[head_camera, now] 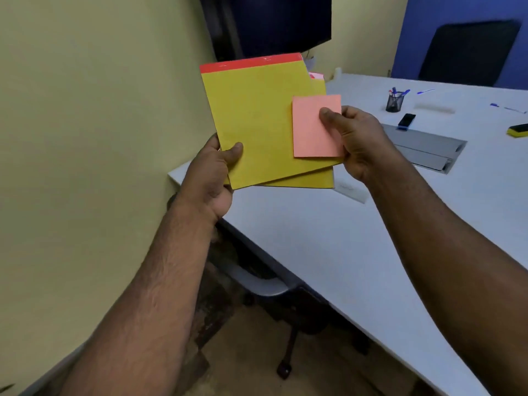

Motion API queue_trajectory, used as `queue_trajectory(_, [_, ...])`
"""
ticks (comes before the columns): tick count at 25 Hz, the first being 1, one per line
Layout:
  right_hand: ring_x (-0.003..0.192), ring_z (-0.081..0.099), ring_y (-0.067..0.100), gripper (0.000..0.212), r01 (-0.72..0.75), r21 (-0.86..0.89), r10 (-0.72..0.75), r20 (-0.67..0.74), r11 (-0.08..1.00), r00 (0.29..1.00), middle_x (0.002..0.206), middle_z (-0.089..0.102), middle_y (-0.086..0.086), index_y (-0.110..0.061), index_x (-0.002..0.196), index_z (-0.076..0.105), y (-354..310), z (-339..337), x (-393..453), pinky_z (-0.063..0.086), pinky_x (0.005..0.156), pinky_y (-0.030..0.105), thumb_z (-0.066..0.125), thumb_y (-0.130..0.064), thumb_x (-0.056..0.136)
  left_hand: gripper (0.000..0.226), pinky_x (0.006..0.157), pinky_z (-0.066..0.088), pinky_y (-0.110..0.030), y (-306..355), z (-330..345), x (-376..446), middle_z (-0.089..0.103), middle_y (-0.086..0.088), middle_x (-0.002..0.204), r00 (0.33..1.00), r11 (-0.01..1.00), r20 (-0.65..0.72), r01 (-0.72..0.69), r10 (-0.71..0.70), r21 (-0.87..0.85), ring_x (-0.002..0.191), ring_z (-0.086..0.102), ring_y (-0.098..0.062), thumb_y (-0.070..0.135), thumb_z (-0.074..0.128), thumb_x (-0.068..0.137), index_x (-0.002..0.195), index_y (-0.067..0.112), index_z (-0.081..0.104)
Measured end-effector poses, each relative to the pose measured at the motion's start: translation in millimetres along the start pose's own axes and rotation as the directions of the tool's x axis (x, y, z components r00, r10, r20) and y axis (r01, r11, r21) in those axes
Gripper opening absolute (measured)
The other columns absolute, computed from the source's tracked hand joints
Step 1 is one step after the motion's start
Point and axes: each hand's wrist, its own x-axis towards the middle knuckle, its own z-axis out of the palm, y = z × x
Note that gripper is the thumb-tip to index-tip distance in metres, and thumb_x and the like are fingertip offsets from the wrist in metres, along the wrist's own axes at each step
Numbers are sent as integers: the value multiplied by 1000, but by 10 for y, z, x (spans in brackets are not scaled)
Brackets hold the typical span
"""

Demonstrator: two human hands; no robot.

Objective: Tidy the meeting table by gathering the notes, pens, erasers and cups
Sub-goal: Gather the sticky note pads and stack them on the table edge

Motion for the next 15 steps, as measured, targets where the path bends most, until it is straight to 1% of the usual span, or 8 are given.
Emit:
queue_trajectory(1, [93, 68, 21, 12, 1, 3, -1, -8, 1000, 1000, 103, 73, 6, -16, 97, 65, 51, 140, -39, 57, 83, 40, 69, -22, 88, 40, 79, 57, -38, 59, -140, -27, 65, 0, 126, 1000, 1000, -2, 0, 0, 9, 106, 65, -21, 3, 48, 97, 132, 22, 53])
queue_trajectory(3, [97, 67, 22, 14, 7, -25, -7, 20, 1000, 1000, 105, 72, 6, -16, 99, 66, 270, 836, -190, 57, 80, 37, 69, -23, 88, 40, 81, 56, -38, 294, -822, -119, 65, -1, 125, 999, 999, -44, -27, 28, 32, 107, 64, -23, 3, 48, 97, 133, 21, 53])
queue_trajectory(5, [96, 67, 21, 15, 22, -49, -21, 24, 999, 999, 105, 72, 5, -16, 100, 66, 368, 1128, -256, 57, 74, 34, 68, -23, 88, 39, 82, 54, -38, 361, -1115, -146, 66, 1, 119, 998, 999, -68, -15, 18, 41, 108, 63, -24, 3, 48, 97, 131, 21, 54])
queue_trajectory(6, [94, 67, 20, 16, 17, -62, -15, 41, 998, 999, 104, 72, 5, -15, 101, 67, 440, 1483, -276, 55, 68, 31, 68, -24, 88, 39, 82, 54, -37, 517, -1444, -145, 67, 3, 118, 996, 998, -79, -37, 41, 56, 108, 62, -23, 3, 48, 97, 131, 22, 54])
queue_trajectory(8, [91, 66, 18, 18, 11, -115, -1, 88, 993, 996, 103, 71, 4, -14, 103, 66, 481, 1771, -280, 51, 64, 27, 67, -26, 89, 37, 78, 54, -35, 572, -1746, -121, 66, 4, 119, 992, 999, -117, -32, 36, 42, 109, 62, -23, 5, 48, 97, 128, 25, 56])
queue_trajectory(10, [92, 66, 20, 17, 1, -146, 21, 153, 989, 988, 104, 71, 5, -14, 102, 66, 535, 2251, -197, 51, 67, 30, 66, -26, 90, 34, 65, 56, -29, 708, -2221, -33, 67, 4, 119, 989, 999, -142, -37, 38, 7, 103, 64, -22, 7, 48, 97, 122, 29, 58])
queue_trajectory(12, [89, 66, 21, 17, -14, -159, 49, 217, 987, 975, 102, 71, 7, -13, 102, 65, 582, 2583, -91, 53, 69, 31, 65, -25, 90, 29, 55, 54, -23, 754, -2563, 85, 68, 6, 111, 986, 999, -165, -20, 16, -26, 93, 65, -21, 10, 49, 97, 114, 31, 61])
queue_trajectory(15, [89, 66, 22, 20, 9, -231, 54, 265, 973, 963, 105, 70, 11, -11, 103, 64, 815, 3154, 363, 56, 73, 33, 66, -26, 90, 26, 60, 49, -23, 805, -3120, 486, 68, 9, 104, 979, 999, -202, -41, 34, -27, 84, 64, -18, 13, 48, 98, 112, 31, 61])
